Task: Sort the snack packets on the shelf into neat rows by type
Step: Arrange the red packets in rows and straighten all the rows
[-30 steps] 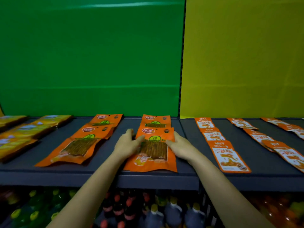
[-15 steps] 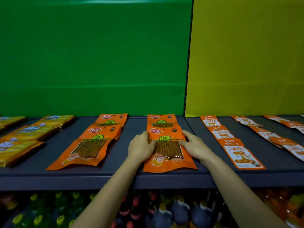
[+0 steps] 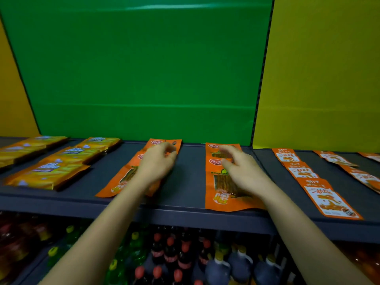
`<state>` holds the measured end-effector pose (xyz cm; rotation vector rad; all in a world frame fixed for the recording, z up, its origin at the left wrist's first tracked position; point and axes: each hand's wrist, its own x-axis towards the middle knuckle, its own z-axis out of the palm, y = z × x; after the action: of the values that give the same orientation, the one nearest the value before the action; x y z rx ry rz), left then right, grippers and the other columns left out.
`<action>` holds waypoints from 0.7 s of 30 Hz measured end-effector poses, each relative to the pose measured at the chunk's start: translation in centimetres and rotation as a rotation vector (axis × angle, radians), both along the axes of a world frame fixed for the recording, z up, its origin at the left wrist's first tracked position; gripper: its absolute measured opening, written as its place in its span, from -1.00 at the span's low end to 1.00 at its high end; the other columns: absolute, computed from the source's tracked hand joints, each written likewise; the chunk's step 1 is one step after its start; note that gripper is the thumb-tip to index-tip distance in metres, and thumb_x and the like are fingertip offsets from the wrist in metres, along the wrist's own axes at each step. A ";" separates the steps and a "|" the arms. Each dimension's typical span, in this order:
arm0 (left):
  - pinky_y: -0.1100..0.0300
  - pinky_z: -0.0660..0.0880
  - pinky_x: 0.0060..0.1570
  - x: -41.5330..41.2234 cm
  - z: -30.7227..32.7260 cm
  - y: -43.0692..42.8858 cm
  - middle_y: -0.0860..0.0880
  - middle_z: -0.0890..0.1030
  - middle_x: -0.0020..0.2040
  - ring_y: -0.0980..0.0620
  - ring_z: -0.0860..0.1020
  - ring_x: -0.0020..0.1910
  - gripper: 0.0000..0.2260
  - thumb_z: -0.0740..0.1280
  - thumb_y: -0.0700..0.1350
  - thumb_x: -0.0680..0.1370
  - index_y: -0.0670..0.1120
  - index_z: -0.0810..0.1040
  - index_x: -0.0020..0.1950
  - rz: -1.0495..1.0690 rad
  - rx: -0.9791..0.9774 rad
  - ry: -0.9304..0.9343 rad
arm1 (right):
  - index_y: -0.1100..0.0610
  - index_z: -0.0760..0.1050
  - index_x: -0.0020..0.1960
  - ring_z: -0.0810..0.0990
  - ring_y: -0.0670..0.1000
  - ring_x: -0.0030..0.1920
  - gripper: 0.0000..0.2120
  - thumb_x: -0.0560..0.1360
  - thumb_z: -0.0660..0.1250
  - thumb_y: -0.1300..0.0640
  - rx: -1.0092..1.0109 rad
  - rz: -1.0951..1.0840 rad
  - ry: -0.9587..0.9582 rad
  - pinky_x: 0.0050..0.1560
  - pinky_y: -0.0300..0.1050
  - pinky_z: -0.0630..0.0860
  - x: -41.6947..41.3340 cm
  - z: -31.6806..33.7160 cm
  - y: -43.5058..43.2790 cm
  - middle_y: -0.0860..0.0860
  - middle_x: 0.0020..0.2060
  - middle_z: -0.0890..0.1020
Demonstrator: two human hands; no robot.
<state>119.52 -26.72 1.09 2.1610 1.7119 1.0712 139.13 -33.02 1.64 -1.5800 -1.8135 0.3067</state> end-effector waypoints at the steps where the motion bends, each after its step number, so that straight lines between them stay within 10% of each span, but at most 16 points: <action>1: 0.11 0.40 0.17 -1.7 0.4 0.5 -0.12 0.59 0.20 -0.09 0.52 0.20 -0.75 0.25 -0.11 0.56 -0.15 0.55 0.19 0.035 0.000 -0.015 | 0.11 0.27 0.44 0.32 0.01 0.41 -0.59 0.59 0.14 0.18 -0.016 0.035 0.003 0.41 -0.13 0.21 -1.4 0.4 0.2 0.02 0.40 0.38; 21: 0.02 0.25 0.39 -13.2 -4.7 7.0 -0.10 0.35 0.45 -0.09 0.31 0.42 -0.62 0.05 -0.17 0.63 -0.12 0.28 0.45 -0.070 -0.301 -0.022 | 0.00 0.30 0.37 0.45 0.08 0.28 -0.65 0.60 0.10 0.00 -0.272 -0.180 0.002 0.26 0.01 0.38 -15.1 -3.7 5.2 0.01 0.28 0.52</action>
<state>106.37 -19.70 -3.65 1.9966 1.6529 0.7601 123.98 -27.86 -2.03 -1.9145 -1.6673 0.4861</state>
